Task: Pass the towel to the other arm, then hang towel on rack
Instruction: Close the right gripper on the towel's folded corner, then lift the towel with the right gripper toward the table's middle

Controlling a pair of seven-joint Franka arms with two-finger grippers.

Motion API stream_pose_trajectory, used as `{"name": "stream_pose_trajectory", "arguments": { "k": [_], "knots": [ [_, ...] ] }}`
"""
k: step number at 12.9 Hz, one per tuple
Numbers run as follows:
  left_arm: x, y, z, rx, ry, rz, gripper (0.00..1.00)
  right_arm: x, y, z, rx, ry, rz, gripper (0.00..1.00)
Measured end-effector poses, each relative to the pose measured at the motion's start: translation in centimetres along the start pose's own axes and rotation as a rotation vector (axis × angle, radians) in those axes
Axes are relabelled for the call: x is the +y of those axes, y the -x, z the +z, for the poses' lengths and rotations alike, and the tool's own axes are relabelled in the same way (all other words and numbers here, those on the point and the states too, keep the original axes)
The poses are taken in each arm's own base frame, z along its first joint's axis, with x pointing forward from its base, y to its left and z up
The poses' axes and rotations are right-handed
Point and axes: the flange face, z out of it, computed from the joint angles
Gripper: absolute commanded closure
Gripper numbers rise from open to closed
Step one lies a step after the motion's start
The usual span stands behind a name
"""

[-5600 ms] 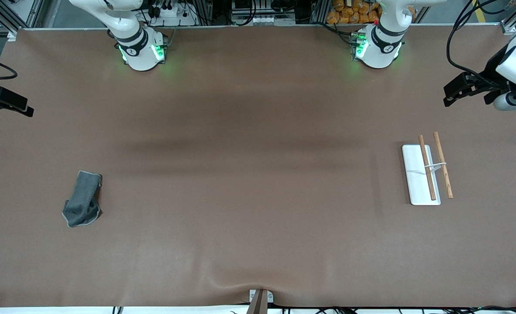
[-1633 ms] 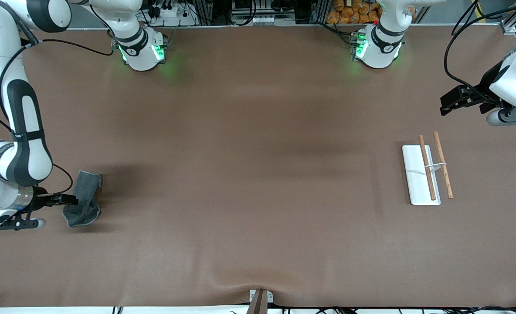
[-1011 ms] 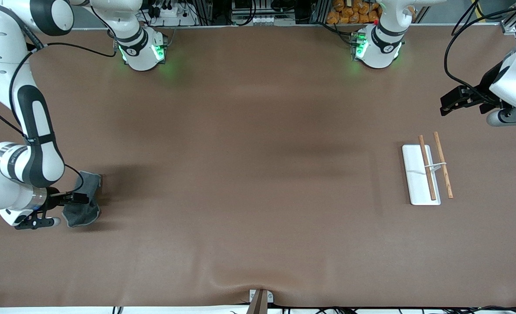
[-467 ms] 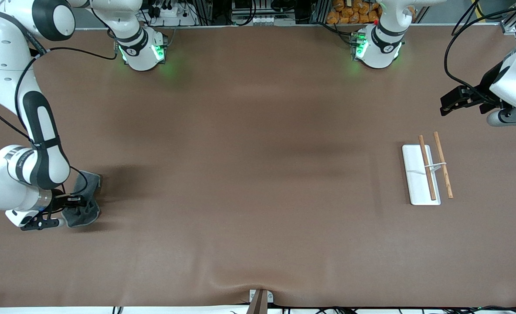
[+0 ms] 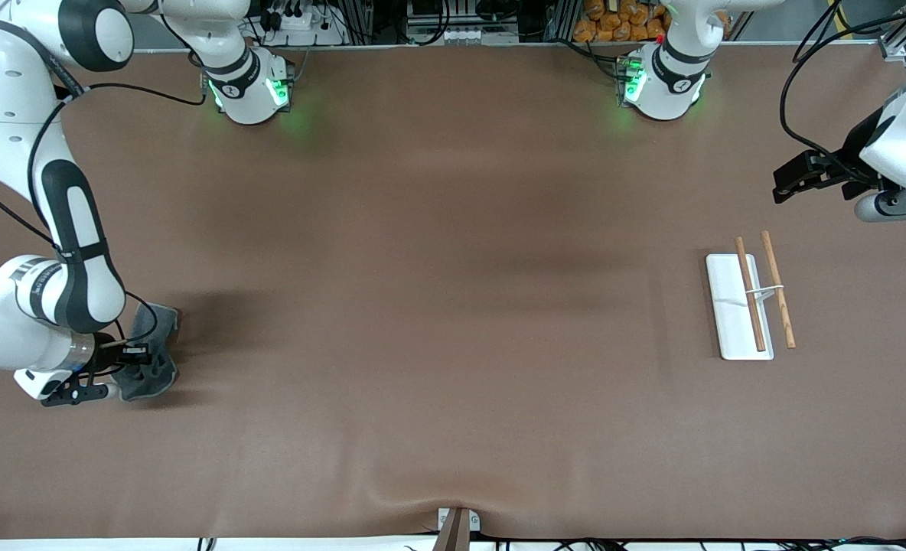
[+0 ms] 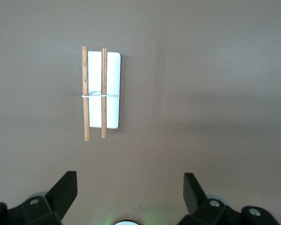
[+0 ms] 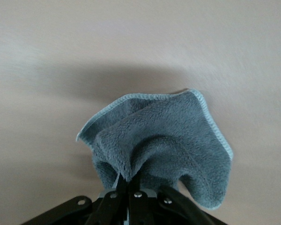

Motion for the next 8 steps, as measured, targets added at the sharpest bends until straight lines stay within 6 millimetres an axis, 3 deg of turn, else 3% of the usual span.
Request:
{"name": "stream_pose_trajectory", "arguments": {
  "k": [4, 6, 8],
  "knots": [
    [0.0, 0.0, -0.1, 0.001, 0.000, 0.000, 0.00, -5.7, -1.9, -7.6, 0.043, 0.016, -0.124, 1.00],
    [0.0, 0.0, -0.1, 0.002, 0.000, -0.001, 0.00, -10.2, -2.6, -12.0, 0.076, 0.027, -0.192, 1.00],
    [0.0, 0.0, -0.1, 0.002, 0.000, -0.001, 0.00, -14.9, -3.0, -15.2, 0.104, 0.048, -0.273, 1.00]
  ]
}}
